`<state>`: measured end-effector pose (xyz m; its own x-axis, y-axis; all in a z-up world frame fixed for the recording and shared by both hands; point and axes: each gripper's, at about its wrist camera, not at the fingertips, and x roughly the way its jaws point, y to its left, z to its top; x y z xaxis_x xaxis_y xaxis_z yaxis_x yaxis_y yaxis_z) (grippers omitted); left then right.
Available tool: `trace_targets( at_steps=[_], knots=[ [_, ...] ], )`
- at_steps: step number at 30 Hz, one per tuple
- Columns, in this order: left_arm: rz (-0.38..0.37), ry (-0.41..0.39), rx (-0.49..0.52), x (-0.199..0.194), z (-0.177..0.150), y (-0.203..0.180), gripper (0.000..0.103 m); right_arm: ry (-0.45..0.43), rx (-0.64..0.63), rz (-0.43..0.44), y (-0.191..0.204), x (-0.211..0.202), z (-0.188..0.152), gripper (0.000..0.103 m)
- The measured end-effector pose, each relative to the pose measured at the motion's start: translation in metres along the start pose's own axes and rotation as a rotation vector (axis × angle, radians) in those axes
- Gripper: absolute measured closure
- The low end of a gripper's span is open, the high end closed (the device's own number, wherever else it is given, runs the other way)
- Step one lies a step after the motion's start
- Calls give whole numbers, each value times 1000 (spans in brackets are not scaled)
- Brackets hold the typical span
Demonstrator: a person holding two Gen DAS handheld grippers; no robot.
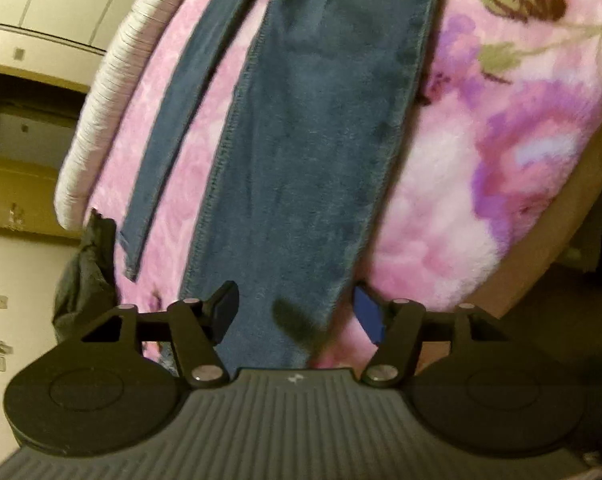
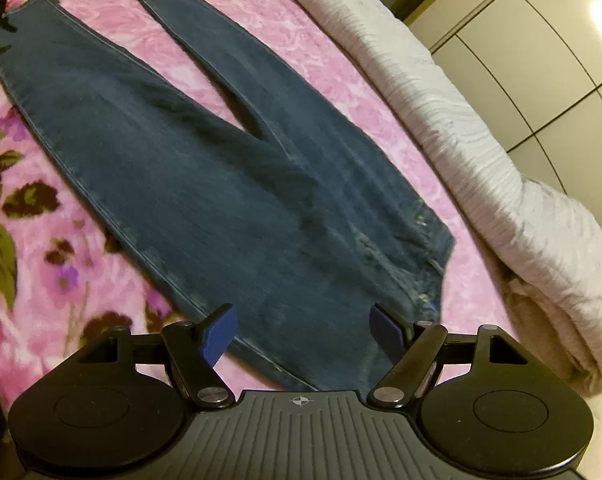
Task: Fold clothes
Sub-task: 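Grasp a leg hem with the left tool while the right tool grasps the waistband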
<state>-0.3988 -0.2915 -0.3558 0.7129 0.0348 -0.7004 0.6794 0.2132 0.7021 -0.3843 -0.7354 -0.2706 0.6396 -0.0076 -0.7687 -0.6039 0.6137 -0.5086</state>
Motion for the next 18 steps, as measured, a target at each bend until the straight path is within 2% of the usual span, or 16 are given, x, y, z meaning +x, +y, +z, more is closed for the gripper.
trace_targets(
  at_steps=[3,4,5,9,11,14,18],
  knots=[
    [31,23,-7,9,-9,6,43,-3,3,16,7,16,1,27],
    [37,42,-8,13,-13,9,47,-3,4,22,9,22,1,27],
    [41,56,-6,17,-16,11,56,2,1,21,12,26,-1,27],
    [38,79,7,27,-24,17,71,48,-35,1,16,44,-19,27],
    [27,72,19,29,-25,17,86,75,-41,-18,10,49,-30,27],
    [-5,75,2,29,-25,21,89,124,-50,-60,-6,57,-51,27],
    [-31,108,-25,31,-19,27,90,153,-143,-108,-22,73,-79,27]
  ],
)
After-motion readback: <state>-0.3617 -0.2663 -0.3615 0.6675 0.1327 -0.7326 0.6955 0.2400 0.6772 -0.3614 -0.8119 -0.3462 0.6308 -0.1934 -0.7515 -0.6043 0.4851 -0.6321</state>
